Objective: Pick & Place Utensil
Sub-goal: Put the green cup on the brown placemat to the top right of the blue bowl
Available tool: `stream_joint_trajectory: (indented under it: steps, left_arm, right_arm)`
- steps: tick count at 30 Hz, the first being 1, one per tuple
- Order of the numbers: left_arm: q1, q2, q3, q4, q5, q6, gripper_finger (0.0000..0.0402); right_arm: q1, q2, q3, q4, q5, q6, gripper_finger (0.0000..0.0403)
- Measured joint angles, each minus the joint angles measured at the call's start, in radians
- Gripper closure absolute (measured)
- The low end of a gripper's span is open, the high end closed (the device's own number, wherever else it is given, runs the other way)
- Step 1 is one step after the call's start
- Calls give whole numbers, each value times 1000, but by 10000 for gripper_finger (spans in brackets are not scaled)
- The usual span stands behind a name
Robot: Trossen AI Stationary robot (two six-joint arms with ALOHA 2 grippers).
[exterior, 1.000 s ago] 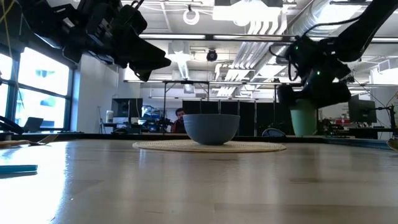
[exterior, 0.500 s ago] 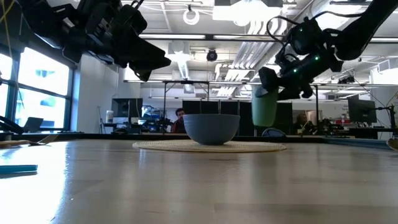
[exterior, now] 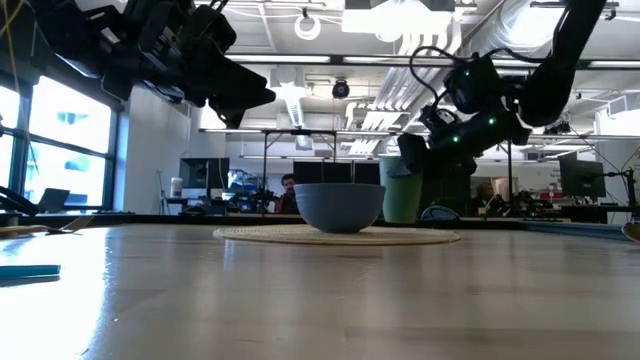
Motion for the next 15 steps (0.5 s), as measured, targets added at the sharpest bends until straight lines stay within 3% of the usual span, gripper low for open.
stream_joint_trajectory:
  steps: [9,15]
  left_arm:
    - [0,0,0,-3,0,-10,269]
    - [0,0,0,-3,-1,-11,269]
  right_arm:
    - [0,42,0,57,0,-35,44]
    - [0,42,0,57,-7,-30,12]
